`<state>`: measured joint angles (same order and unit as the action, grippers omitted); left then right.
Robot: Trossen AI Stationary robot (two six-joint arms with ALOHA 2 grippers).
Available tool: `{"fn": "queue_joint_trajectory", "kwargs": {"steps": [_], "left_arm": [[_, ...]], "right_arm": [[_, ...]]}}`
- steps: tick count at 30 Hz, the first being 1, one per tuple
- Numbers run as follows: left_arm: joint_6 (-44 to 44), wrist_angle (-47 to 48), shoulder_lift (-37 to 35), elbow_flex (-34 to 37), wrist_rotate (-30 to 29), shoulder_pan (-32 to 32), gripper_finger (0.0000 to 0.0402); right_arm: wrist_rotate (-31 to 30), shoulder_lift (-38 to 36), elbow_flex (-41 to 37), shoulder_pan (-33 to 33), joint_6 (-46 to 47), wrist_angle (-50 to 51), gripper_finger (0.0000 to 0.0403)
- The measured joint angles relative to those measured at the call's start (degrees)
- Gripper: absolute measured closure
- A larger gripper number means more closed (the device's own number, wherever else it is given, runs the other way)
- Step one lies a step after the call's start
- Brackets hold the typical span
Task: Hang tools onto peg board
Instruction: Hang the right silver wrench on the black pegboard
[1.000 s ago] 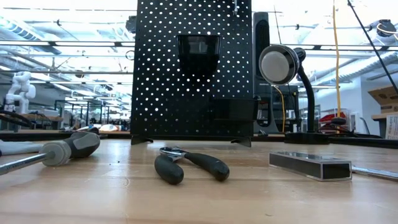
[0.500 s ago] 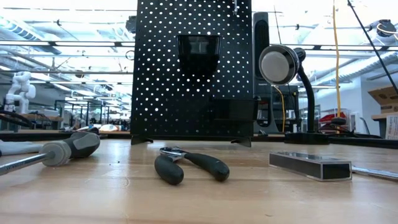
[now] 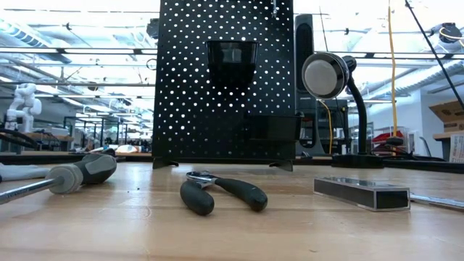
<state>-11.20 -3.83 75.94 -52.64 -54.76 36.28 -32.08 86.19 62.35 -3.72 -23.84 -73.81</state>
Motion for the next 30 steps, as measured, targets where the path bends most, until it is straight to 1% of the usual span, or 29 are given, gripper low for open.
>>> {"fn": "queue_joint_trajectory", "kwargs": {"steps": [5,9,14,17,21,26,30], "left_arm": [[0.04,0.04,0.00,0.00,0.00,0.04,0.0281],[0.09,0.04,0.02,0.00,0.00,-0.05,0.0281],[0.07,0.04,0.02,0.00,0.00,-0.24,0.0281],[0.09,0.04,0.02,0.00,0.00,-0.24,0.0281],[0.09,0.04,0.02,0.00,0.02,-0.24,0.0281],[0.09,0.28,0.02,0.00,0.02,-0.24,0.0281],[0.09,0.28,0.02,0.00,0.02,-0.24,0.0281]], "right_arm": [[1.77,0.00,0.00,1.73,-2.36,0.95,0.0399],[8.06,0.00,0.13,3.41,-2.40,4.40,0.0399],[12.60,0.04,2.60,4.66,-2.41,13.24,0.0399],[11.98,0.02,3.88,4.85,-3.83,14.59,0.0399],[8.33,0.00,4.15,4.85,-7.45,14.48,0.0399],[6.66,0.12,4.15,4.83,-8.01,16.77,0.0399],[5.10,0.71,4.15,4.86,-9.70,16.05,0.0399]]}}
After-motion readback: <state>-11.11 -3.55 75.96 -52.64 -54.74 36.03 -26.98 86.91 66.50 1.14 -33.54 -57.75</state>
